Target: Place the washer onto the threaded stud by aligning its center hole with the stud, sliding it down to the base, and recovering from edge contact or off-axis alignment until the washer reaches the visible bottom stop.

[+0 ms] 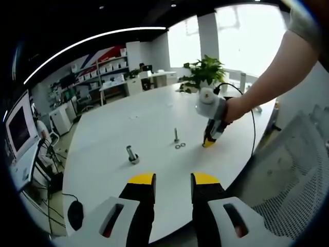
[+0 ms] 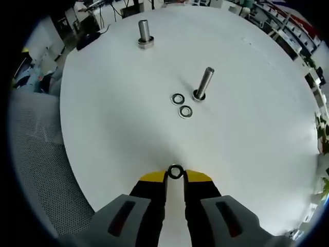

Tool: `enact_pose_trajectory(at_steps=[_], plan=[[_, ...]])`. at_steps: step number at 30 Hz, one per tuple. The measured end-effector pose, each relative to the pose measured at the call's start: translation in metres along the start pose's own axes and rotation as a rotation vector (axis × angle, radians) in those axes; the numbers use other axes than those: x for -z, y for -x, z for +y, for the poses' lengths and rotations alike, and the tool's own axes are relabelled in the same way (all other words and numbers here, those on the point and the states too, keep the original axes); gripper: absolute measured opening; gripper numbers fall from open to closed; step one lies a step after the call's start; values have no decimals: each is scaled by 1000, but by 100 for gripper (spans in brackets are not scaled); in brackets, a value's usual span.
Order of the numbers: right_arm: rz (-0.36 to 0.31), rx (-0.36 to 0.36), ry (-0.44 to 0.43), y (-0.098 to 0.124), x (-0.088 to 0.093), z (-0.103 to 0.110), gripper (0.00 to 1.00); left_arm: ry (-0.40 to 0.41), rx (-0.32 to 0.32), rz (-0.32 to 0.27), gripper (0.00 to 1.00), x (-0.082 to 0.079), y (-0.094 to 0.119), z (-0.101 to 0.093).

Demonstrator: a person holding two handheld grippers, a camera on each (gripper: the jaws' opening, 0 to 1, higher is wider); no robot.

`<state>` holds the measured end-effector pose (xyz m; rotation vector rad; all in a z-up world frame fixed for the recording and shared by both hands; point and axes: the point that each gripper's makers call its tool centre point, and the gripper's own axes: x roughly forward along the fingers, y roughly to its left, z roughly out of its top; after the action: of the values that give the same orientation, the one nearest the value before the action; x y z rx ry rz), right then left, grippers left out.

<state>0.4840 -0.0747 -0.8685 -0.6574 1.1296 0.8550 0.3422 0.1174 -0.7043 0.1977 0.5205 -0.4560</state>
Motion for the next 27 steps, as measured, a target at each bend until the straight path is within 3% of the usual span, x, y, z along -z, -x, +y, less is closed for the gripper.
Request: enact_pose_trajectory(at_steps=[27], plan=[[-131,51,-13,30,-40,-18,14,9,-22,-19,25,-3,2,5]])
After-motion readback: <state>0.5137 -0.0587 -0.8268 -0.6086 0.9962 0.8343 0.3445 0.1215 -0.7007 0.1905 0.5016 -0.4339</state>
